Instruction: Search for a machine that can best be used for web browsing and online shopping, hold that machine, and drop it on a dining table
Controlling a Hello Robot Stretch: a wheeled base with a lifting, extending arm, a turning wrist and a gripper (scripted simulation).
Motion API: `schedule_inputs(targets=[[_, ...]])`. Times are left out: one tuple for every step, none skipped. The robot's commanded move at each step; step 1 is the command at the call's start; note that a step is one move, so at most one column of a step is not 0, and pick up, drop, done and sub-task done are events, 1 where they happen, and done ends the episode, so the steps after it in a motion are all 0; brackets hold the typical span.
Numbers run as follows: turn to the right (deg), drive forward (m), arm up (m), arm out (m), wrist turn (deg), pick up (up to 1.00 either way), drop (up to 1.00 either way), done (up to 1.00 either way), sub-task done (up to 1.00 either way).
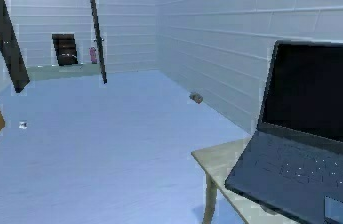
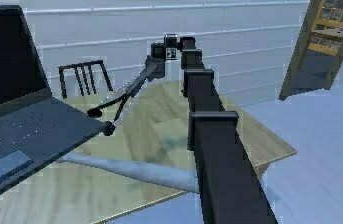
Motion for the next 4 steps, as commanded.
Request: schedule_inputs(targets=[[0.0, 0.00, 0.00, 0.00, 39.0, 0.00, 0.00, 0.00, 0.00], [0.0, 0.00, -0.32, 0.00, 0.0, 0.00, 0.00, 0.00, 0.00], [0.0, 0.00, 0.00, 0.00, 0.0, 0.00, 1.00, 0.00, 0.00], [0.0, 0.00, 0.00, -0.10, 0.0, 0.00, 0.00, 0.00, 0.00]])
